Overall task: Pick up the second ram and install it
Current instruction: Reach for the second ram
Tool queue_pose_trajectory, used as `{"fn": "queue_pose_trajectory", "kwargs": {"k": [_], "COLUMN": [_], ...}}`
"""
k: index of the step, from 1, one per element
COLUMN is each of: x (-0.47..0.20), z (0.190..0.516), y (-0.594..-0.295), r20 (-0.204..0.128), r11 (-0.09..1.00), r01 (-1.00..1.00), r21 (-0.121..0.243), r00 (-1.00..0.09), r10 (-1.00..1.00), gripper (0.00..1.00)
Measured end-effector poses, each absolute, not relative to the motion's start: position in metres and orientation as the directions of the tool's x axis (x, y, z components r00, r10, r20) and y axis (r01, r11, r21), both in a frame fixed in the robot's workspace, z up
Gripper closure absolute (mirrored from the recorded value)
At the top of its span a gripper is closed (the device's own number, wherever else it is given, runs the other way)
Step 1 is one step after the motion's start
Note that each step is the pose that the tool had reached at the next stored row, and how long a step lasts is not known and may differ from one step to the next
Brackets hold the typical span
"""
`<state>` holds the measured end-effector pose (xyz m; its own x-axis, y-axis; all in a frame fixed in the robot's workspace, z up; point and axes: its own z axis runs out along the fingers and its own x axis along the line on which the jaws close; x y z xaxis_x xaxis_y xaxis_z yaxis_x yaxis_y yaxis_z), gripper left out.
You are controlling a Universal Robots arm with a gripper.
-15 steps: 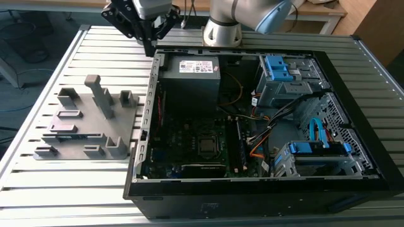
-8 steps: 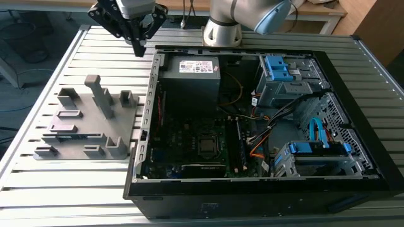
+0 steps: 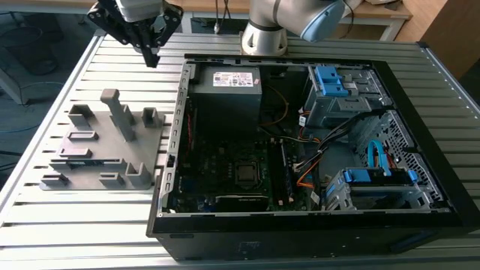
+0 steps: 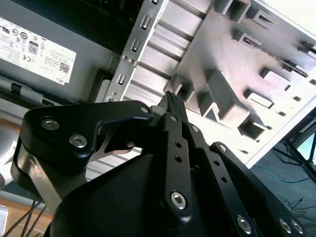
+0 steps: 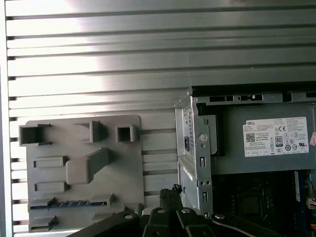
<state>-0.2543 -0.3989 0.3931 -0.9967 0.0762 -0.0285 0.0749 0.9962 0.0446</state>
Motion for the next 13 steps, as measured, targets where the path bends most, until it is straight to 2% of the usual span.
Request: {"fn": "queue_pose_trajectory", "kwargs": {"k": [13], "x": [-0.289], "z": [0.393], "y": [-0.399], "r20": [-0.029], "r11": [0.996], "r01": [0.075], "r21": [0.045], "r00": [-0.997], "r10": [0.076], "gripper": [0.9]}}
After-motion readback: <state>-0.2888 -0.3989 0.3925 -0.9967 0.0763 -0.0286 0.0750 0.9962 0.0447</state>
